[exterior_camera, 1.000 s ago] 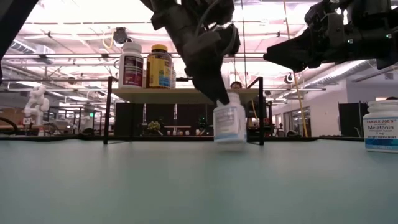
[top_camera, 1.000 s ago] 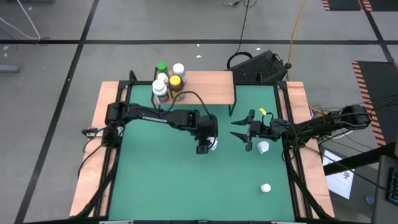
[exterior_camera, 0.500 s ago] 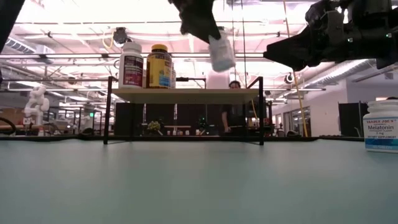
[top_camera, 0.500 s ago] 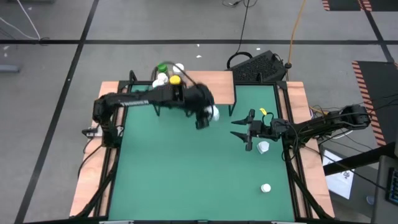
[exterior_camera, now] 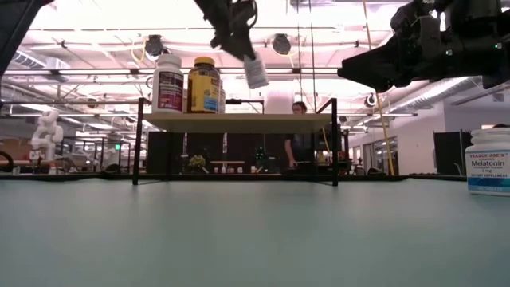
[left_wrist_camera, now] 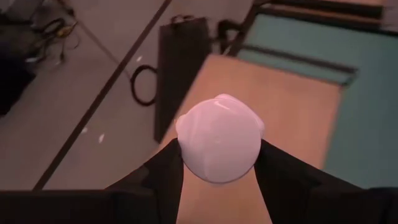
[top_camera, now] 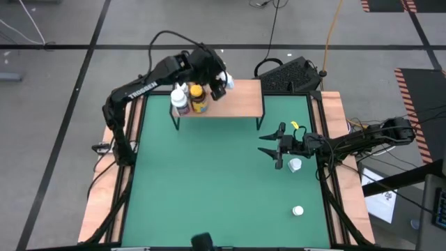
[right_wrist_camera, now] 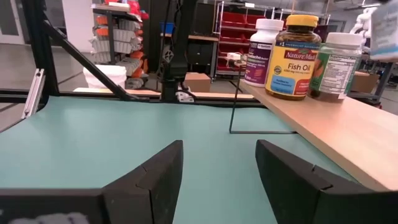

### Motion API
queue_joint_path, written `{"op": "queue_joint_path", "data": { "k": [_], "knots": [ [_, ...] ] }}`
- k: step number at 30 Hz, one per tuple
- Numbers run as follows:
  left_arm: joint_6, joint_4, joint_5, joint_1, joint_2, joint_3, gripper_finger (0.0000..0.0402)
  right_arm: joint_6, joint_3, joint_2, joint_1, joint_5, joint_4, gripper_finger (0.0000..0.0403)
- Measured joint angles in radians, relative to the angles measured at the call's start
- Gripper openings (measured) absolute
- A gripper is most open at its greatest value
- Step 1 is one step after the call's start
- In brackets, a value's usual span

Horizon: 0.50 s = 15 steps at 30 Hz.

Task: Pick and place medicine bottles onto shelf by color
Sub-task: Put the left white supplement bottle on the shelf

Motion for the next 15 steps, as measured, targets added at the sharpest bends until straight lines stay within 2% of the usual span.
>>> {"op": "queue_joint_path", "data": {
  "k": [7, 15],
  "knots": [
    [0.003, -0.018, 0.007, 0.072, 0.005, -0.054, 0.0185, -0.005, 0.0, 0.0, 0.0, 0.0, 0.001, 0.0199],
    [-0.001, -0.015, 0.008, 0.078, 0.005, -0.114, 0.0185, -0.008, 0.0, 0.0, 0.0, 0.0, 0.007, 0.0199]
  ]
}}
